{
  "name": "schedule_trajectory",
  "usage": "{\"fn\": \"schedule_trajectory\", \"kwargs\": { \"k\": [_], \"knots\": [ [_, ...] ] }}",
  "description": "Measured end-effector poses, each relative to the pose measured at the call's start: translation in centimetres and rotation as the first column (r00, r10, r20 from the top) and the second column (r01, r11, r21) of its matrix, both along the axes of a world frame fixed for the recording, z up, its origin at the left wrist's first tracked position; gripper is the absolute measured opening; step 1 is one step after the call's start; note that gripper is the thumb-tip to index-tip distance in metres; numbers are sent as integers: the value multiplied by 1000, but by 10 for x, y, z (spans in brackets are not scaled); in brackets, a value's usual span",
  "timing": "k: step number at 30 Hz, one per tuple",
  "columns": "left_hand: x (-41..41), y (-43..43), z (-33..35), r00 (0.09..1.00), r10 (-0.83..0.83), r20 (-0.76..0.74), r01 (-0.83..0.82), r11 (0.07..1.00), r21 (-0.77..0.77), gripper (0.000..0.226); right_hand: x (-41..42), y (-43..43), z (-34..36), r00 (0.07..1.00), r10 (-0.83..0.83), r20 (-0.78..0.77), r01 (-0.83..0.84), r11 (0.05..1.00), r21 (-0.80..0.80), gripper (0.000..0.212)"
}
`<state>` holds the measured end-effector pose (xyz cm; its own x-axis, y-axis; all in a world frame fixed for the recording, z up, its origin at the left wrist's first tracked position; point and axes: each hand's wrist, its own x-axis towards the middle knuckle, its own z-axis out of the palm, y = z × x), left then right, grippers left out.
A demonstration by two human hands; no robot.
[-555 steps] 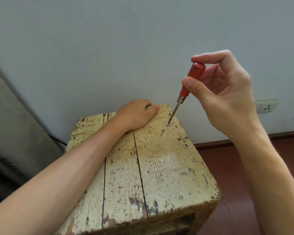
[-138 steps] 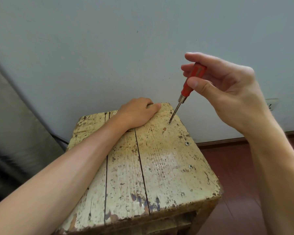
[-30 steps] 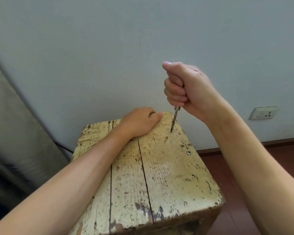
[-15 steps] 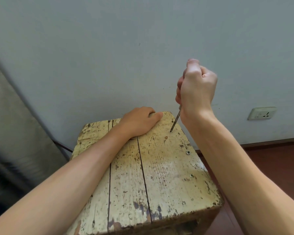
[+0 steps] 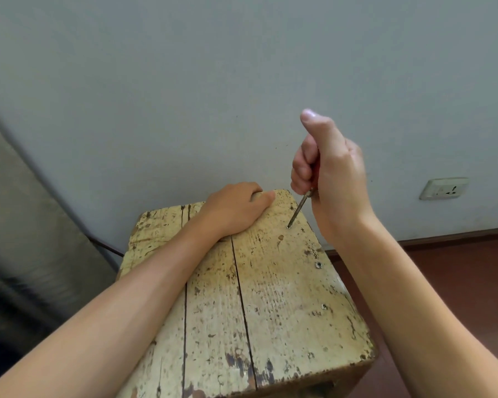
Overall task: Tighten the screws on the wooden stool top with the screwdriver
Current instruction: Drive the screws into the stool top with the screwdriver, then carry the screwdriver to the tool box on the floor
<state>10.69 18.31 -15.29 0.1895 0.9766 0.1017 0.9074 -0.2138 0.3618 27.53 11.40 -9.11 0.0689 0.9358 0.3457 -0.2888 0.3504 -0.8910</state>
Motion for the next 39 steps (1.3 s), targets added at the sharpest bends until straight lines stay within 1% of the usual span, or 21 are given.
{"fn": "schedule_trajectory", "kwargs": {
  "k": [3, 5, 7, 9, 11, 12, 13, 15, 17, 19, 22, 24, 26, 28, 30, 32, 34, 37, 39],
  "knots": [
    [-1, -2, -2, 998, 23, 58, -22, 1000, -3, 43, -1, -3, -6, 997, -9, 74, 11, 1000, -23, 63],
    [1, -4, 0, 997, 26, 76, -27, 1000, 10, 42, -2, -5, -5, 993, -20, 116, 31, 995, -92, 63],
    [3, -6, 5, 999, 18, 34, -19, 999, 30, 44, -4, -8, 7, 987, -26, 160, 51, 987, -153, 60],
    [7, -11, 15, 999, 8, -47, -8, 1000, 2, 46, -3, -11, 27, 982, -62, 181, 96, 978, -185, 56],
    [11, -21, 31, 994, 15, -109, -24, 996, -86, 49, 0, -13, 48, 971, -106, 215, 157, 960, -233, 55],
    [13, -29, 41, 992, 32, -124, -52, 986, -159, 50, 2, -15, 57, 964, -111, 242, 179, 944, -277, 56],
    [15, -39, 52, 990, 54, -132, -86, 964, -252, 53, 5, -19, 67, 957, -100, 271, 192, 923, -335, 58],
    [16, -68, 79, 987, 101, -127, -148, 886, -440, 61, 13, -33, 86, 946, -45, 322, 198, 866, -460, 60],
    [10, -106, 107, 986, 139, -90, -165, 814, -556, 62, 22, -51, 104, 925, 16, 379, 214, 802, -557, 61],
    [-1, -144, 136, 981, 196, 0, -146, 734, -663, 55, 32, -70, 125, 892, 80, 445, 242, 746, -620, 61],
    [-25, -198, 188, 932, 348, 99, -124, 564, -816, 38, 44, -97, 164, 834, 174, 523, 278, 686, -672, 57],
    [-40, -229, 227, 883, 451, 125, -134, 501, -855, 26, 50, -115, 193, 805, 230, 547, 301, 636, -711, 53],
    [-55, -262, 264, 812, 563, 154, -159, 468, -869, 16, 53, -136, 225, 791, 268, 549, 324, 578, -749, 44],
    [-69, -294, 302, 746, 646, 164, -185, 437, -880, 14, 54, -159, 260, 786, 302, 539, 338, 520, -785, 32],
    [-83, -328, 338, 724, 674, 144, -200, 405, -892, 14, 57, -185, 296, 798, 324, 509, 329, 473, -817, 20],
    [-98, -364, 374, 693, 709, 132, -207, 371, -905, 14, 62, -216, 330, 787, 363, 499, 319, 454, -832, 16],
    [-113, -398, 406, 637, 764, 103, -240, 323, -916, 14, 67, -247, 359, 727, 441, 526, 324, 455, -829, 18],
    [-131, -445, 437, 555, 830, 53, -291, 253, -922, 14, 75, -292, 385, 587, 580, 565, 330, 465, -821, 31],
    [-138, -474, 451, 518, 855, 26, -315, 219, -924, 13, 78, -319, 396, 498, 645, 580, 342, 468, -815, 34]
  ]
}}
